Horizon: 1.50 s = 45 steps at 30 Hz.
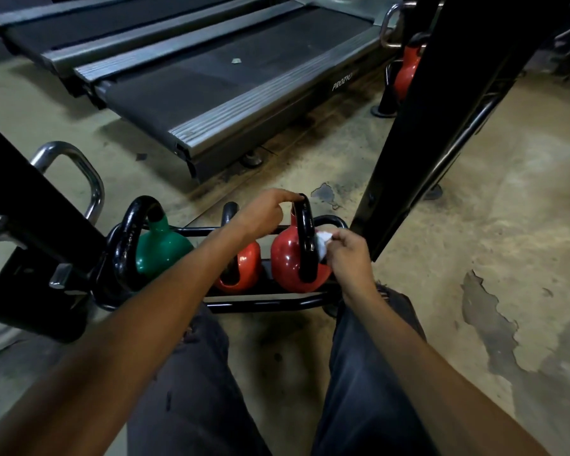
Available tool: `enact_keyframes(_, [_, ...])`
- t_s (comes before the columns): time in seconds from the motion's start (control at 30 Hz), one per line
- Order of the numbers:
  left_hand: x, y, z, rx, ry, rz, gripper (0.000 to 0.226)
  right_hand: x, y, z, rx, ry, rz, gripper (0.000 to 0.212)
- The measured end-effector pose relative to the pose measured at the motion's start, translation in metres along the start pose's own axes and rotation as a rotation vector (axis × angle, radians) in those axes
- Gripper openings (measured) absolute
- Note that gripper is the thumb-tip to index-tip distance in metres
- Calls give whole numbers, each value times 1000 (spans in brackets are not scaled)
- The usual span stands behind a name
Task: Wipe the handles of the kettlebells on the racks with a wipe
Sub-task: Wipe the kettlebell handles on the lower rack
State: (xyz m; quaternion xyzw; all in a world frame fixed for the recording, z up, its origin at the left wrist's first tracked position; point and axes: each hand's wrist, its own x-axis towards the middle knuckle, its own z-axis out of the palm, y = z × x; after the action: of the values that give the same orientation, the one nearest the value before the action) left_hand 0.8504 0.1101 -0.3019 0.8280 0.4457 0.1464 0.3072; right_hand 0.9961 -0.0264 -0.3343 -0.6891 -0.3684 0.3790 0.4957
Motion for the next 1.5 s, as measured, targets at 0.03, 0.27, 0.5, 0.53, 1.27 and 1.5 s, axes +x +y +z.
enact_keyframes(0.03, [3, 1, -3, 1, -21, -10, 72, 8, -3, 3, -100, 49, -111, 25])
enact_keyframes(0.27, [22, 1, -15, -153, -126, -150, 60, 39, -26, 30, -1122, -138, -796, 29])
enact_keyframes(0.5, [30, -2, -7, -191, -101, -206, 71, 65, -83, 32, -1695, -599, -898, 25])
enact_keyframes(0.53, [31, -1, -6, -189, -105, -195, 71, 63, -84, 32, -1760, -653, -932, 24])
enact_keyframes(1.27, [28, 5, -4, 230, -115, 109, 40, 3, -13, -20, -1602, -585, -1302, 41])
enact_keyframes(1.5, [17, 4, 1, 201, -73, 110, 42, 11, 1, 15, -432, 101, -499, 32])
